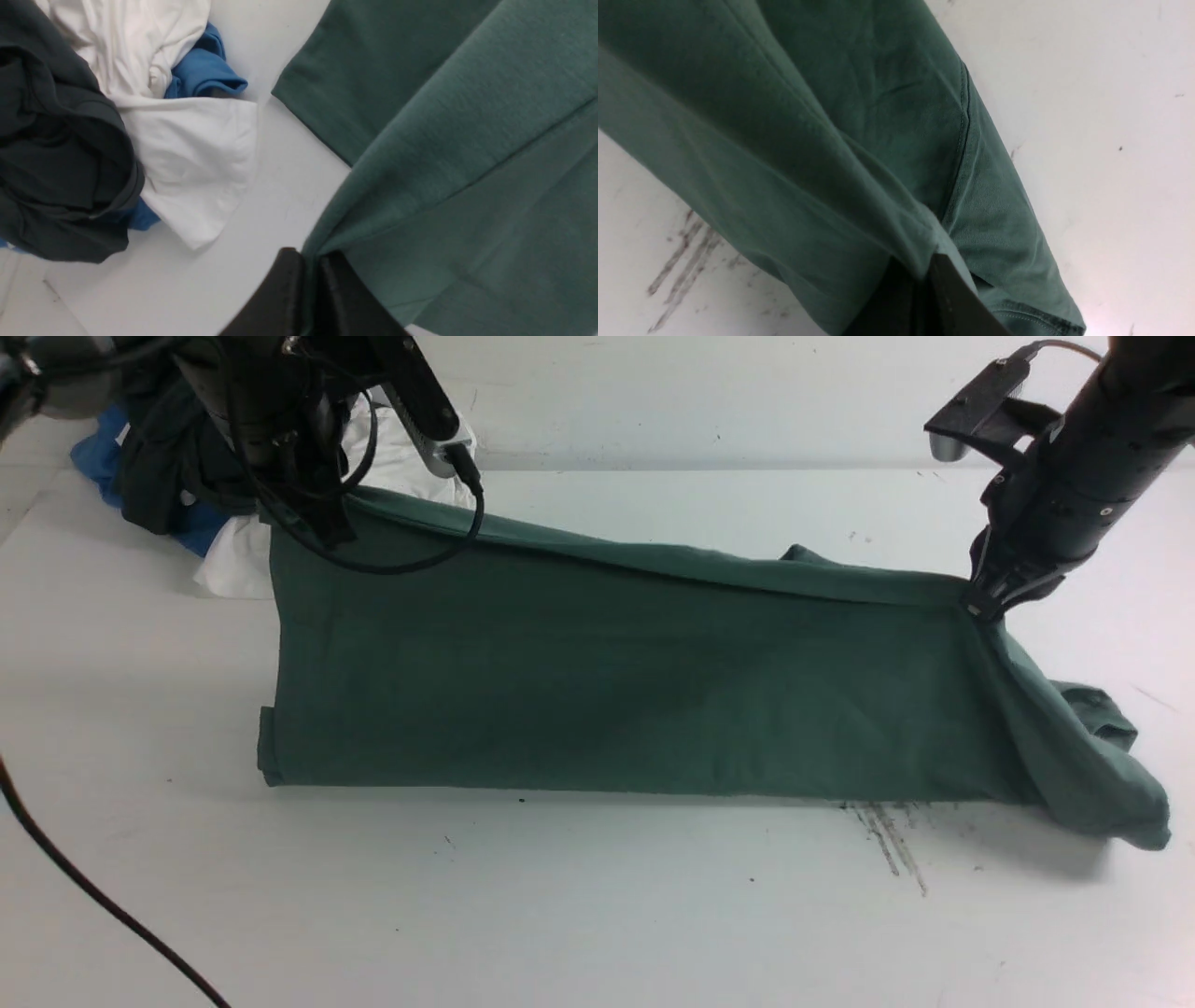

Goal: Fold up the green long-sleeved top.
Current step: Use both arms to drag the lower edge of the fabric forward and fold it over the upper edge

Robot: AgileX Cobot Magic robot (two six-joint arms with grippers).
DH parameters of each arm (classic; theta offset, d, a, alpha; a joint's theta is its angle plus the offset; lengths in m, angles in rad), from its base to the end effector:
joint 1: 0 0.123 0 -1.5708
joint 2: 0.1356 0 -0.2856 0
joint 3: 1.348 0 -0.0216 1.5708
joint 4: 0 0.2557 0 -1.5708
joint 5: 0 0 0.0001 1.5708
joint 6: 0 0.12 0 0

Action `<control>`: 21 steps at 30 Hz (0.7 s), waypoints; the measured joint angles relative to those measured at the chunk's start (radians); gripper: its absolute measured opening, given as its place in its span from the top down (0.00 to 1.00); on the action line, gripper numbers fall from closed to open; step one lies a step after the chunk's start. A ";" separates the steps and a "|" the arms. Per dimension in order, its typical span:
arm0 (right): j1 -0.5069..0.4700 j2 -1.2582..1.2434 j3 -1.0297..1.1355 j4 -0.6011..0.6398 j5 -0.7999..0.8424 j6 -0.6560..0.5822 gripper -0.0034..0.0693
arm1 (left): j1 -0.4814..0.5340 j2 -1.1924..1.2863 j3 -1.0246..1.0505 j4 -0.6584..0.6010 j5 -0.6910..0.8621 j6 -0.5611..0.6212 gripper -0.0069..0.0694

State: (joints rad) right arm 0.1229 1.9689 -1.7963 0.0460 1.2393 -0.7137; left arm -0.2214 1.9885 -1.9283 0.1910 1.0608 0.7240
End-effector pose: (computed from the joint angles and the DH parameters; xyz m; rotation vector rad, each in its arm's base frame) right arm 0.4272 0.0580 0.2523 -1.1624 2.6490 -0.0414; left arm 0.4593 -0.0830 0.2932 1.2563 2.3191 0.4268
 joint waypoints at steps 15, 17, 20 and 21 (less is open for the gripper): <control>-0.010 0.177 -0.051 0.011 -0.160 0.000 0.95 | 0.060 0.281 -0.069 -0.053 -0.286 -0.036 0.89; -0.011 0.183 -0.052 0.010 -0.178 0.000 0.95 | 0.062 0.293 -0.069 -0.053 -0.313 -0.046 0.89; -0.013 0.192 -0.052 0.008 -0.216 0.007 0.95 | 0.063 0.311 -0.069 -0.052 -0.371 -0.082 0.89; -0.014 0.194 -0.052 0.008 -0.233 0.023 0.95 | 0.064 0.318 -0.069 -0.051 -0.395 -0.097 0.89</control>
State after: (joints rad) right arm 0.1086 2.1627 -1.8485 0.0544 1.0062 -0.6906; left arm -0.1571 2.3066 -1.9975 0.1398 0.6662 0.6271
